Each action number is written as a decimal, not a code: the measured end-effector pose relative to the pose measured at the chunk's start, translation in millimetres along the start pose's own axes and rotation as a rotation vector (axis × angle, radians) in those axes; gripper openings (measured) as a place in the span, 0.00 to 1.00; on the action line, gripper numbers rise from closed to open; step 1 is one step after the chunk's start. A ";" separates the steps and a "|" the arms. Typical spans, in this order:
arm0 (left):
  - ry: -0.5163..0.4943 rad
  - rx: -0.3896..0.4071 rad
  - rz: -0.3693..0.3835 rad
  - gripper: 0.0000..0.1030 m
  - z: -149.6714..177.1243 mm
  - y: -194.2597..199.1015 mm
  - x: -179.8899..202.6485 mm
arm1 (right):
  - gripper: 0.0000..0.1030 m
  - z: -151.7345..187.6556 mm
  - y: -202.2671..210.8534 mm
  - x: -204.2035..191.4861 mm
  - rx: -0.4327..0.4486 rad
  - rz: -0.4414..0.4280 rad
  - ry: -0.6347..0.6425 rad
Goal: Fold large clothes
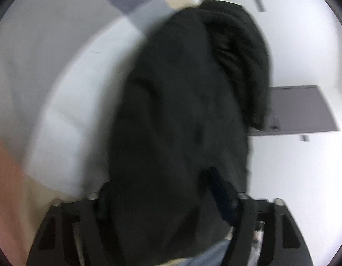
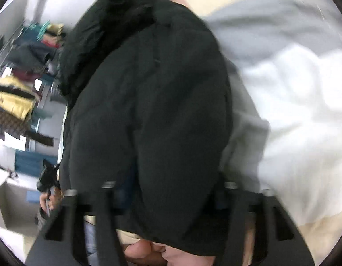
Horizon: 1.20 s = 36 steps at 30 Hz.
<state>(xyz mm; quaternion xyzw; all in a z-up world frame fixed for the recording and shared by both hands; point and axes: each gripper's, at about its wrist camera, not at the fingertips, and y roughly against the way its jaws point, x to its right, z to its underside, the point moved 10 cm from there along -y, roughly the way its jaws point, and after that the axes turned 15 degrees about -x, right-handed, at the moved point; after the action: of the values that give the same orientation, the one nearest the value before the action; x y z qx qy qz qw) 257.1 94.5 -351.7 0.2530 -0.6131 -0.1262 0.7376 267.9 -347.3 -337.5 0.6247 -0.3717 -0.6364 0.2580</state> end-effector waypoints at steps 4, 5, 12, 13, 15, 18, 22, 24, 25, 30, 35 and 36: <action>-0.097 0.000 0.072 0.41 5.7 9.6 36.1 | 0.16 -5.6 21.7 -23.7 0.049 0.008 0.037; -0.111 0.007 0.058 0.25 6.2 14.3 42.0 | 0.16 -4.5 28.4 -27.1 0.066 -0.002 0.041; -0.167 0.071 0.003 0.06 18.9 49.3 72.4 | 0.12 0.3 78.8 -70.1 0.165 -0.035 0.111; -0.175 0.086 0.000 0.05 24.5 57.6 77.4 | 0.11 1.9 86.3 -79.7 0.181 -0.038 0.121; -0.184 0.105 0.004 0.04 28.8 70.5 79.0 | 0.11 6.0 95.9 -88.8 0.202 -0.045 0.136; -0.206 0.136 0.028 0.04 27.7 91.3 95.2 | 0.10 16.4 119.3 -100.0 0.239 -0.076 0.144; -0.228 0.163 0.027 0.04 34.5 115.4 113.9 | 0.10 40.4 145.3 -115.6 0.282 -0.112 0.167; -0.232 0.167 0.022 0.04 40.8 124.4 122.2 | 0.10 54.7 155.3 -122.1 0.297 -0.132 0.179; -0.235 0.169 0.019 0.04 47.7 126.4 123.4 | 0.10 61.8 159.5 -126.4 0.304 -0.144 0.185; -0.262 0.177 -0.018 0.04 89.4 158.8 138.7 | 0.10 97.4 180.8 -141.1 0.316 -0.168 0.214; -0.282 0.195 -0.051 0.05 124.9 186.5 152.0 | 0.10 139.9 209.8 -150.6 0.328 -0.170 0.248; -0.283 0.200 -0.056 0.05 130.1 190.3 153.7 | 0.10 147.8 216.2 -155.3 0.335 -0.176 0.261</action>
<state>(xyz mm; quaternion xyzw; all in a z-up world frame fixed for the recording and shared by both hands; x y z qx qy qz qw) 140.7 149.6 -106.3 0.3216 -0.7132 -0.1196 0.6113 106.1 -329.6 -80.2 0.7657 -0.3800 -0.4997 0.1400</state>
